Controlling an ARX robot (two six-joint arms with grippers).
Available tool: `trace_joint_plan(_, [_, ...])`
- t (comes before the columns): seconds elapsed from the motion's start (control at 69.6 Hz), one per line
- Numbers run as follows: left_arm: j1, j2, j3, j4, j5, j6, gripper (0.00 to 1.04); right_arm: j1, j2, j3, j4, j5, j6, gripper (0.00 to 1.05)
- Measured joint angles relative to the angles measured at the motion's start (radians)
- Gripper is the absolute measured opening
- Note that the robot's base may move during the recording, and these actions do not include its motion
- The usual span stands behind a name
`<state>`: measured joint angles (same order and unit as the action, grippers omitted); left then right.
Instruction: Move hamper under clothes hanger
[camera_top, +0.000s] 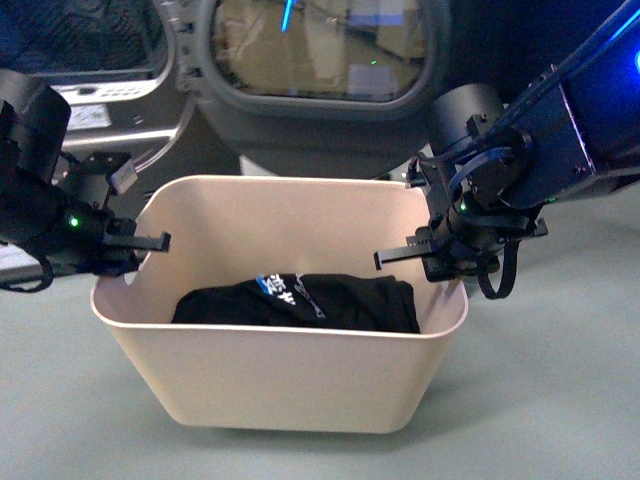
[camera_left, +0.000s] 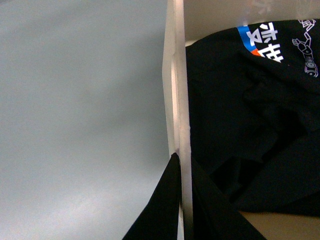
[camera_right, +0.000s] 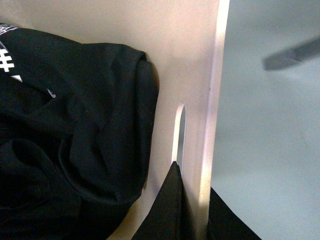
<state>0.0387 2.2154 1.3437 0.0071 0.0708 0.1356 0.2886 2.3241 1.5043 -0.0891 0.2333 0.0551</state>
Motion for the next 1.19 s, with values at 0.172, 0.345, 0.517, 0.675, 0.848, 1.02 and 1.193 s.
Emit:
trace_joint_plan(0.172, [0.006, -0.001, -0.001, 0.000, -0.015, 0.000, 0.04, 0.009, 0.000, -0.001, 0.000, -0.008, -0.002, 0.03])
trace_joint_plan(0.345, [0.018, -0.005, -0.001, 0.000, -0.019, 0.001, 0.04, 0.021, -0.002, -0.001, 0.000, -0.012, -0.002, 0.03])
trace_joint_plan(0.517, [0.019, -0.005, -0.001, 0.000, -0.018, 0.001, 0.04, 0.021, -0.002, -0.002, 0.000, -0.013, -0.002, 0.03])
trace_joint_plan(0.675, [0.015, -0.005, -0.001, 0.000, -0.012, 0.001, 0.04, 0.015, -0.002, -0.002, 0.000, -0.008, -0.002, 0.03])
trace_joint_plan(0.848, [0.016, -0.008, -0.002, 0.000, -0.015, 0.001, 0.04, 0.016, -0.002, -0.002, 0.000, -0.010, -0.002, 0.03])
trace_joint_plan(1.02, [0.016, -0.008, -0.002, 0.000, -0.014, 0.001, 0.04, 0.016, -0.002, -0.002, 0.000, -0.010, -0.002, 0.03])
trace_joint_plan(1.193, [0.016, -0.009, -0.002, 0.000, -0.016, 0.001, 0.04, 0.017, -0.002, -0.002, 0.000, -0.010, -0.002, 0.03])
